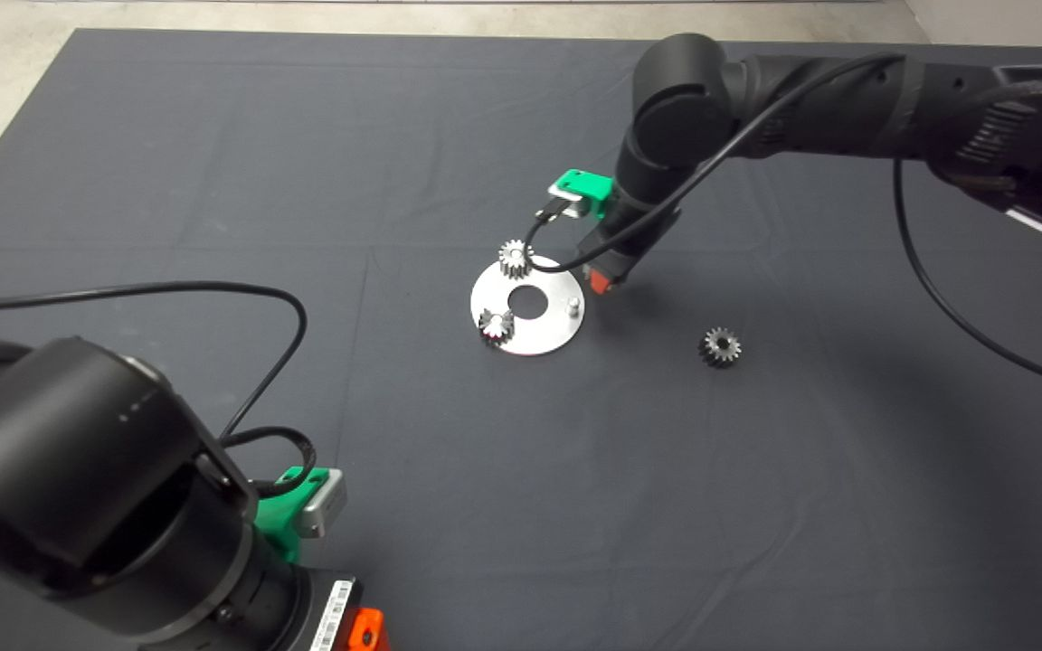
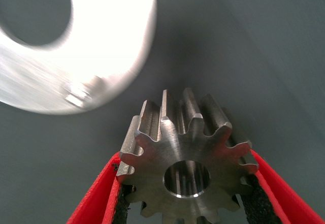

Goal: Remove an incorrectly installed larger gear and replace it with the correct smaller gear

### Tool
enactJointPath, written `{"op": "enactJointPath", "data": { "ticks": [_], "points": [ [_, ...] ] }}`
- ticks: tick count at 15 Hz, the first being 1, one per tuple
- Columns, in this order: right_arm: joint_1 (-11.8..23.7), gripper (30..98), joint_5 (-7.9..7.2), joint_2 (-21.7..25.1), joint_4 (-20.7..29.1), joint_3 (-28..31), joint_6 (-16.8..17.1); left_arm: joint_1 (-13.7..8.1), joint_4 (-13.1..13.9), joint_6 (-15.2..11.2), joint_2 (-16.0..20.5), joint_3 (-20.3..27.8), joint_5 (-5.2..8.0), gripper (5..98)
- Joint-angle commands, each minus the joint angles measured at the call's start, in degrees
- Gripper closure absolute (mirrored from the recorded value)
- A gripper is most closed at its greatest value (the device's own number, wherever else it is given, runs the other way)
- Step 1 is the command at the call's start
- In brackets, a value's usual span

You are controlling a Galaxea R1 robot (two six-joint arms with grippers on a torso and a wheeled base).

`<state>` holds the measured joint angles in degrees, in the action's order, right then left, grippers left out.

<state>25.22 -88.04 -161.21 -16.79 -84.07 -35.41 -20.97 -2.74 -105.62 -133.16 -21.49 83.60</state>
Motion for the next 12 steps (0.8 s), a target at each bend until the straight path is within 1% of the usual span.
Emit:
{"op": "enactJointPath", "data": {
  "ticks": [1,3,8,9,11,12],
  "points": [
    [1.8,80.7,-2.19,3.0,0.1,0.4,0.2,-0.7,1.2,-0.3,0.0,0.7,-0.01,5.4],
    [1.5,80.9,-2.83,4.2,0.1,0.4,0.2,-0.7,1.2,-0.3,0.0,0.7,-0.01,5.4],
    [1.2,80.9,-2.53,5.0,0.1,-0.2,-0.2,-0.7,1.2,-0.3,0.0,0.7,-0.1,5.4],
    [1.2,80.9,-2.49,5.0,0.1,-1.0,-0.3,-0.7,1.2,-0.3,0.0,0.7,-0.01,5.4],
    [1.1,80.9,-2.22,5.0,0.1,-5.3,-0.3,-0.7,1.2,-0.3,0.0,0.7,-0.1,5.4],
    [0.4,80.9,-2.22,4.9,0.2,-6.9,-0.3,-0.7,1.2,-0.3,0.0,0.8,-0.1,5.4]
  ]
}}
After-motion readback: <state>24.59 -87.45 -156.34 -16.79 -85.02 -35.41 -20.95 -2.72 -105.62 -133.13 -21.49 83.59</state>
